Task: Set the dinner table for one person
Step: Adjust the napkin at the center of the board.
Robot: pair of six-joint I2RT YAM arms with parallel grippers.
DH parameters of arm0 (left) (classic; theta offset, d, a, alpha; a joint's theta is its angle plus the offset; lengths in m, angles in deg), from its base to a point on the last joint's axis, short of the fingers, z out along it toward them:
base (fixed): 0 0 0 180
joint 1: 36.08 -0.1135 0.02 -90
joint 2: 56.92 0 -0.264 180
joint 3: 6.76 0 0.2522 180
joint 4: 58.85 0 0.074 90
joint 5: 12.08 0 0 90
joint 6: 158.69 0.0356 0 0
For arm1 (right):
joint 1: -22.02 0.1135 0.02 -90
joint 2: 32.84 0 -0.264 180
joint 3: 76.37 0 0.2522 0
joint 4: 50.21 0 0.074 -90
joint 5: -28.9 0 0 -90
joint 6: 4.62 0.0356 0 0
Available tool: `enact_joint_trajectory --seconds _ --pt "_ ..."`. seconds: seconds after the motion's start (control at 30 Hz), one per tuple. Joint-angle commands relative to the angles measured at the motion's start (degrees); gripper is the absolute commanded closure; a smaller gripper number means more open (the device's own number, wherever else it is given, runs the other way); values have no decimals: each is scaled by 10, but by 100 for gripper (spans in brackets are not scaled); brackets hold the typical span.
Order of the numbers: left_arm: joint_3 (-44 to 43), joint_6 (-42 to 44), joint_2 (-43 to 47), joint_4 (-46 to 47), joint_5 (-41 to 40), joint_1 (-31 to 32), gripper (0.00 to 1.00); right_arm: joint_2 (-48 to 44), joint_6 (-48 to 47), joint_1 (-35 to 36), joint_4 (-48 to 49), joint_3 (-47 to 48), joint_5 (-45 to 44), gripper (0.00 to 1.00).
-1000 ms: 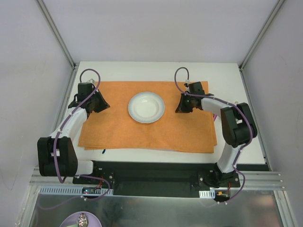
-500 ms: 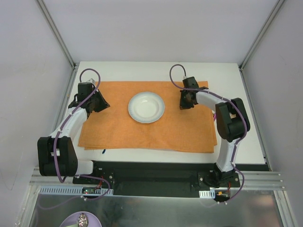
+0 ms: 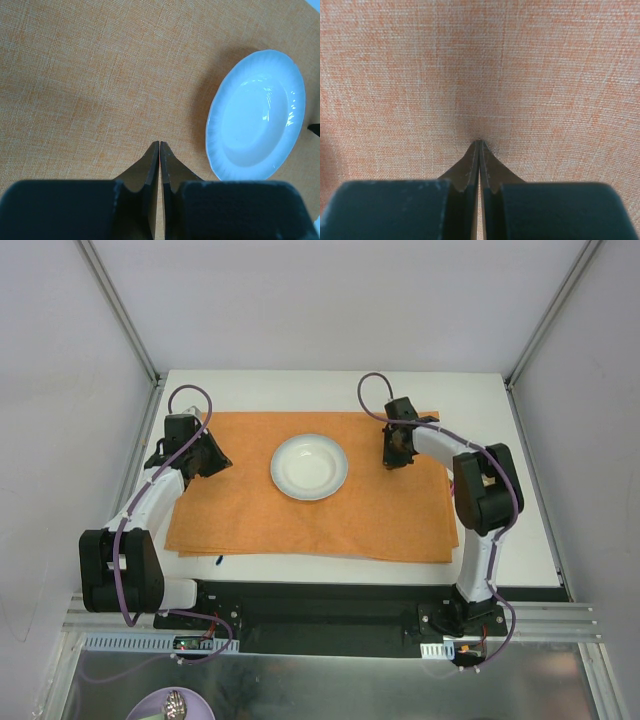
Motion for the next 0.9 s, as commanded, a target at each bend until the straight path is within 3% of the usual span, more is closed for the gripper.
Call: enact_joint_trajectory --seconds 0.0,0.23,0.27,0.3,0.4,0.5,0.87 --pt "4 -6 11 13 -6 -2 97 15 -21 -21 -49 24 -45 99" --pt "3 -6 13 13 -5 -1 97 -1 -27 -38 -46 17 -30 97" --pt "3 -6 14 13 -6 -1 96 -21 -29 -40 -27 9 -22 93" --pt "3 -6 14 13 -7 -2 96 -34 -28 -43 -19 4 -21 79" --pt "3 -6 14 13 -5 -1 95 -61 -24 -60 -16 8 -26 52" --pt "4 -6 15 13 -1 -1 95 -72 -14 -101 -15 20 -11 39" --pt "-1 -5 18 14 5 -1 95 -22 -2 -225 -23 91 49 32"
